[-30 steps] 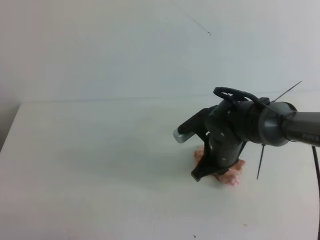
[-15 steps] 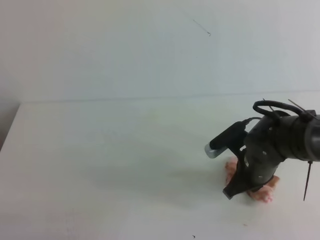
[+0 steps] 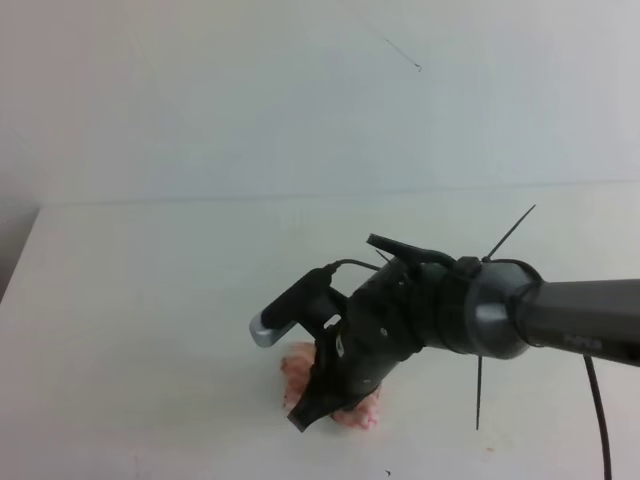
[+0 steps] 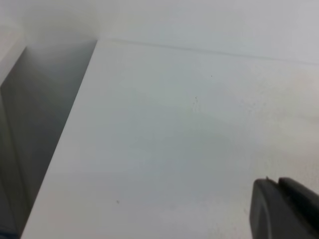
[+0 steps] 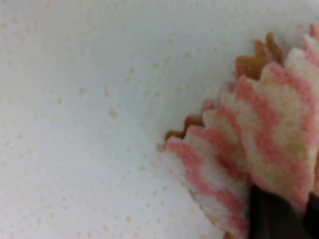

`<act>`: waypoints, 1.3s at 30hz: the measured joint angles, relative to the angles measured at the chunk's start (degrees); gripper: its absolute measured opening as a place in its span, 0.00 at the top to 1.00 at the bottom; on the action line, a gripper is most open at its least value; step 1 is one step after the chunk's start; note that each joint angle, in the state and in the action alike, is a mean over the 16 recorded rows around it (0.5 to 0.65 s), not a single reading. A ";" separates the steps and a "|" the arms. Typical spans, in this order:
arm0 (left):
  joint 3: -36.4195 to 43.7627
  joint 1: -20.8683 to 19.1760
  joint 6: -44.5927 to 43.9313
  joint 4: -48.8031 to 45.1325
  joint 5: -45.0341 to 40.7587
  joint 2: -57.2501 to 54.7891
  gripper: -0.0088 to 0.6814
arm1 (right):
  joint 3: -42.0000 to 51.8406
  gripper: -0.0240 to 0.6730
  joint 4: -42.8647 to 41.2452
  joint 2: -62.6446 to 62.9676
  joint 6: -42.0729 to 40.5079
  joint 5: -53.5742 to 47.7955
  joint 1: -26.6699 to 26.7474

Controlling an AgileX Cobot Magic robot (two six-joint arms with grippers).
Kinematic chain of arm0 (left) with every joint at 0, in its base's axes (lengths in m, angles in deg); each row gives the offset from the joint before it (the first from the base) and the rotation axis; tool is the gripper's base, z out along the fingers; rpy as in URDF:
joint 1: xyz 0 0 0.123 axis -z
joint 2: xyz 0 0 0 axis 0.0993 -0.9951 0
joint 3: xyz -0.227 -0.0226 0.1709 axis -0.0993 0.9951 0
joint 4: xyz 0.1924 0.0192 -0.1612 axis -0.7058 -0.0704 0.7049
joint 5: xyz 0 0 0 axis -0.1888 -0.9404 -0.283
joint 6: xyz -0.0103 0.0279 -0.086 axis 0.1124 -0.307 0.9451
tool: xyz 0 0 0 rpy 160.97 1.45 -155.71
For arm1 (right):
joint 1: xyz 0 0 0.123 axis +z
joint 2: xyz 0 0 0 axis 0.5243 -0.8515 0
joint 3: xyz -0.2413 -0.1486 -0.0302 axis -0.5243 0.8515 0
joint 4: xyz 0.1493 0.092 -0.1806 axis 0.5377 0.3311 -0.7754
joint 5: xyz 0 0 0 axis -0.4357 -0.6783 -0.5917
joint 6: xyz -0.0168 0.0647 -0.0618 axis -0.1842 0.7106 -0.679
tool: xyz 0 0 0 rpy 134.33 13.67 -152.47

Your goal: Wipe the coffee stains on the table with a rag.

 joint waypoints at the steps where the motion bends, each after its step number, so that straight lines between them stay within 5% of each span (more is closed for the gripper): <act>1: 0.00 0.00 0.00 0.00 0.00 0.00 0.99 | -0.99 0.97 -0.97 -0.41 0.22 -0.63 -0.02; 13: 0.00 0.00 0.00 0.00 0.00 0.00 0.99 | -4.07 0.97 -15.25 -1.19 8.48 -11.48 -12.87; 22: 0.00 0.00 0.00 0.00 0.00 0.00 0.99 | 6.46 0.97 -11.66 4.07 6.07 -13.75 -20.31; 31: 0.00 0.00 0.00 0.00 0.00 0.00 0.99 | 17.72 0.97 -0.85 10.11 -2.59 -7.75 -10.83; 39: 0.00 0.00 0.00 0.00 0.00 0.00 0.99 | 16.25 0.97 6.56 11.18 -8.17 -3.11 1.05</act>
